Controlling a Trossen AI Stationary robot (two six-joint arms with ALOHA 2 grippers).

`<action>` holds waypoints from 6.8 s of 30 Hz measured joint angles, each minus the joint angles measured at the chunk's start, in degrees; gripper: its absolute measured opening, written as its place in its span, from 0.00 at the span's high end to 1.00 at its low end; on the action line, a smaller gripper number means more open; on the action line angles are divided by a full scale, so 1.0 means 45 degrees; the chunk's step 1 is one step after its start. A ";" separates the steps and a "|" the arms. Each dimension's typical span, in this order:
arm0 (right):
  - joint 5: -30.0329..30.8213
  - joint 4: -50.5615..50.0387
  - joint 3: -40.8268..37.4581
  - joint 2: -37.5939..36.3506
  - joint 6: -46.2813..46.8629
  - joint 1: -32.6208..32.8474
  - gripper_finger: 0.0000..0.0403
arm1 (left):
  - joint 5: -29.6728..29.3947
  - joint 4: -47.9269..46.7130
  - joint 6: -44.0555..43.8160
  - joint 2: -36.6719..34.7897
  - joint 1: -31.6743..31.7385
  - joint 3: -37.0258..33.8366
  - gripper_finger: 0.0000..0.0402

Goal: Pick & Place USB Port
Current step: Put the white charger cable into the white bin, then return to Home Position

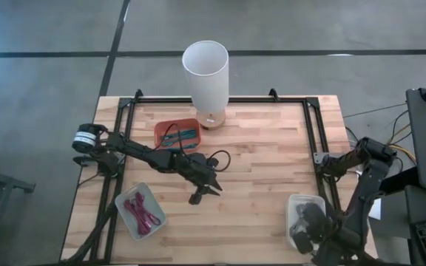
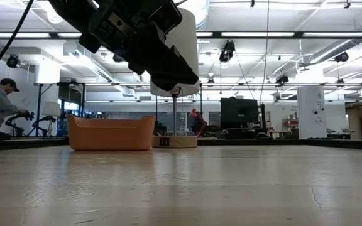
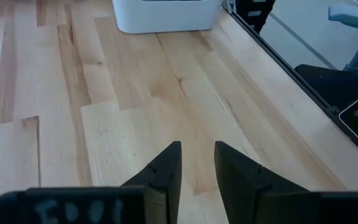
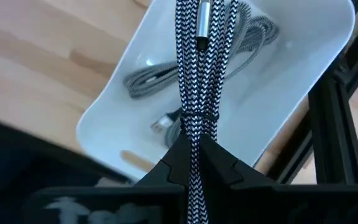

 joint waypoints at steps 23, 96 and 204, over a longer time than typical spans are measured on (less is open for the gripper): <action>0.0101 0.1503 -0.2099 0.0345 -0.0790 -0.0092 0.72 | -0.0009 -0.0015 -0.0103 -0.0061 0.0004 0.0000 0.76; 0.4331 1.7679 -1.7349 -2.0075 -2.7208 -0.8675 0.87 | -0.6232 0.4486 -0.3626 -1.1390 0.2382 -1.0098 0.76; 0.3482 1.7748 -1.7850 -2.1218 -2.9016 -0.9122 0.87 | -0.6047 -0.2538 -0.1331 -2.0944 0.2433 -1.1657 0.76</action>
